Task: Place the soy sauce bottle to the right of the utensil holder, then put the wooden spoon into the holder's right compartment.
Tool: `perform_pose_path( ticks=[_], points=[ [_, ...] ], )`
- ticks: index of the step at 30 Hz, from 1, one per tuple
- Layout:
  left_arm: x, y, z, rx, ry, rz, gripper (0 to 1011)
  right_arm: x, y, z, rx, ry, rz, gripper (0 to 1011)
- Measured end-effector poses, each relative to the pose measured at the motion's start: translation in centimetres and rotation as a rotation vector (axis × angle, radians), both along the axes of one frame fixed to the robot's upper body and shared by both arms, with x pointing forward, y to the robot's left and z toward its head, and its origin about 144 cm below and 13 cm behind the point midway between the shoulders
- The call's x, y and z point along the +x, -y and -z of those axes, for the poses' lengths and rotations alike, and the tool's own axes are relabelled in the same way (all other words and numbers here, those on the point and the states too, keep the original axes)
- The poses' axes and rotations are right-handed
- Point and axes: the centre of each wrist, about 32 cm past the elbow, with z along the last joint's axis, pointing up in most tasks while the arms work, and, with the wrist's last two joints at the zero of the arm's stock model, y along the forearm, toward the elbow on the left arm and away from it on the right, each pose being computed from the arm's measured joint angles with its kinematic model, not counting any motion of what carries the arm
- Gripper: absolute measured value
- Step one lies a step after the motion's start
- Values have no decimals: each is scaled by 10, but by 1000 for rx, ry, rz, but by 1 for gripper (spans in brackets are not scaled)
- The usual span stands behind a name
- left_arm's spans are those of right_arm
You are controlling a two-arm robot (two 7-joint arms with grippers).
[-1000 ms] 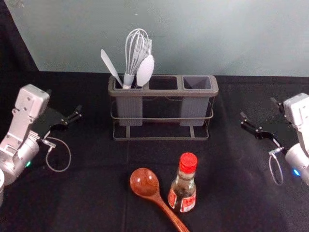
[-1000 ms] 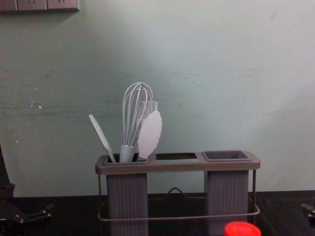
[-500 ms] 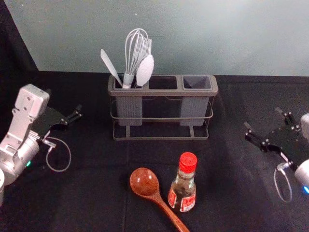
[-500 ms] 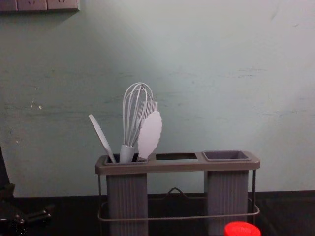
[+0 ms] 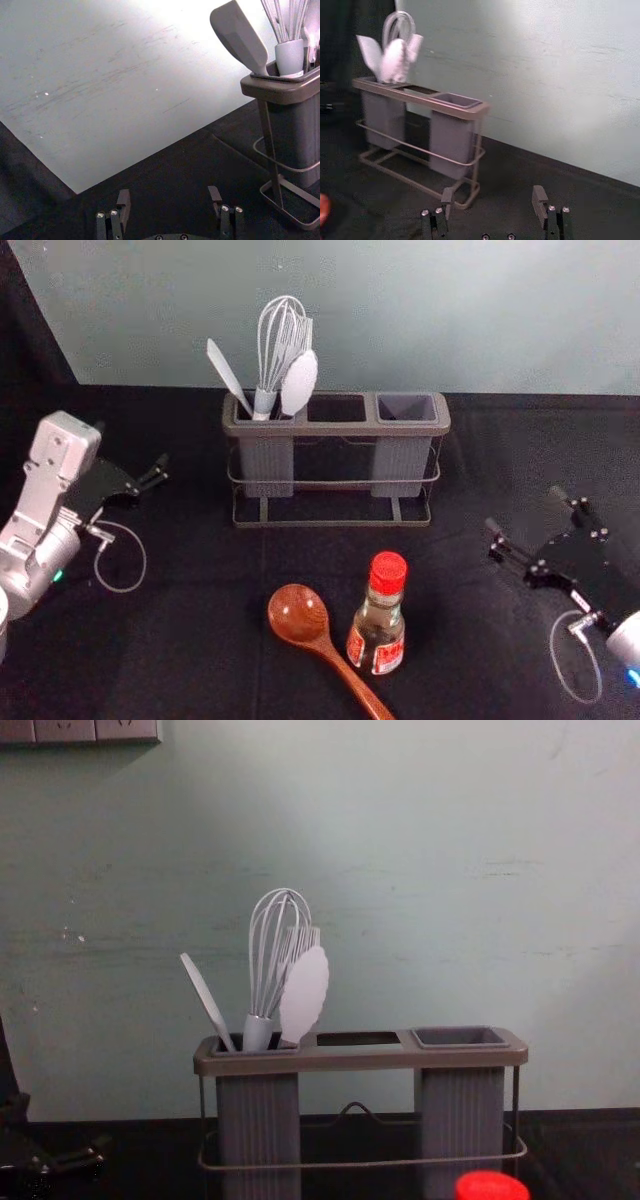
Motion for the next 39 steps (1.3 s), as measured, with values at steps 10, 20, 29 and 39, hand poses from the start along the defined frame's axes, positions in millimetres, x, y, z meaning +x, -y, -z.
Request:
perform_pose_path(
  ticks=[10,20,29,39],
  points=[
    [0,0,0,0,0,0,1010,-16,-9,-8,26,-14,-105,1003],
    [0,0,0,0,0,0,1011,-27,-10,-13,39,-12,-233,1003],
    [0,0,0,0,0,0,1011,-27,-4,-15,96,-47,-375,1002],
    [0,0,0,0,0,0,1011,-27,-16,-16,102,-80,-449,1003]
  ],
)
